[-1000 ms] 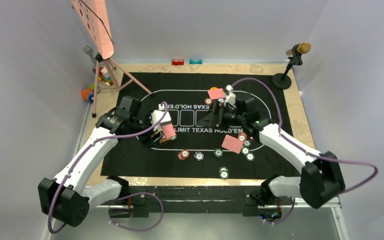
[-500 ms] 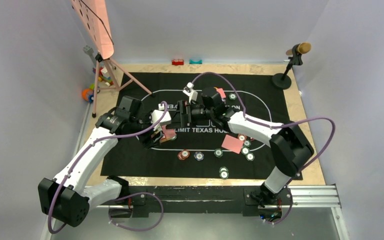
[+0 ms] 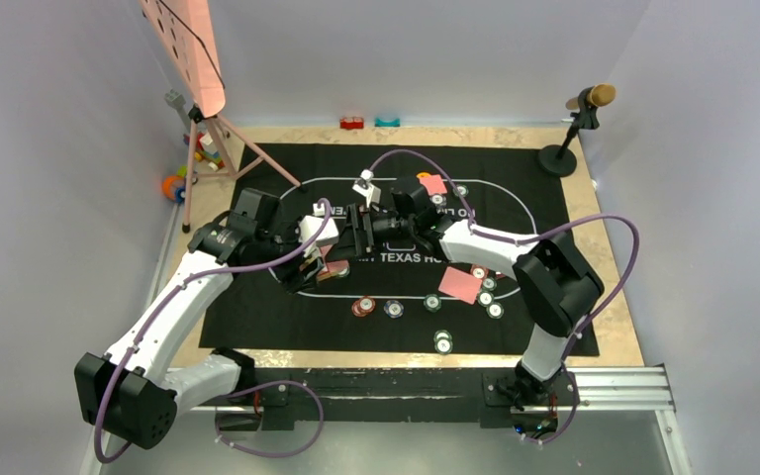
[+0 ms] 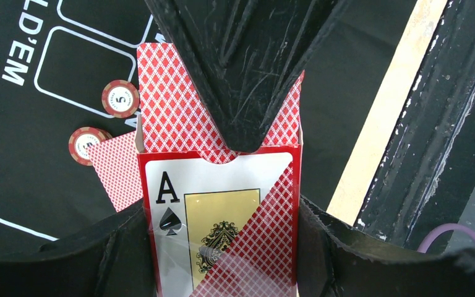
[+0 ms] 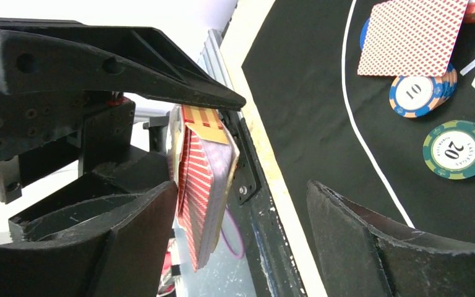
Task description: Distribute texas hold em gaming equipment
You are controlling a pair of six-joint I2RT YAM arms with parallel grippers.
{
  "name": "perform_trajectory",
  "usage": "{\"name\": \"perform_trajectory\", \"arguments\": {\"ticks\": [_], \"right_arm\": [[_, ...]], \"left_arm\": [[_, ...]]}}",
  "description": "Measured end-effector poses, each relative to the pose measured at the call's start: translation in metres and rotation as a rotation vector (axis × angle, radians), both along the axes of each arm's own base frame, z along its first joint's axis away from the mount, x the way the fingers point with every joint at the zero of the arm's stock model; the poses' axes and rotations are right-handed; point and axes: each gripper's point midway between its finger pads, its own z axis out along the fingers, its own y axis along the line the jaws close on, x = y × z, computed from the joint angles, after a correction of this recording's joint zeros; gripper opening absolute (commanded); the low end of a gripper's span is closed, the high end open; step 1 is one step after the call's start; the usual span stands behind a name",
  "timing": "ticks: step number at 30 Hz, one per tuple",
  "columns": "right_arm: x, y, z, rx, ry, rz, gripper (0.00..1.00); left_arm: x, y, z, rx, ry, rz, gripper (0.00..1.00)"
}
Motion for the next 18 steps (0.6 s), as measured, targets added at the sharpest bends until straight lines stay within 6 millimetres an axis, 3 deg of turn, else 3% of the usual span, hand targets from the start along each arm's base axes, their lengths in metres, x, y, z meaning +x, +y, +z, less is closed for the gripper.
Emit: {"name": "perform_trajectory", "arguments": {"ticks": [5,18], "right_arm": [[-0.0019,0.0011,-0.0071,-0.008,0.030,0.015,0.70],[0.0070,-0.0064,0.0002,0.015,0.031,-0.003,0.50]], "left_arm": [[-0.0011,0.0005,-0.0006,0.002,0.005,0.000,0.51],[-0.0018,0.0010,-0.0010,0.005,0.008,0.001,0.50]]}}
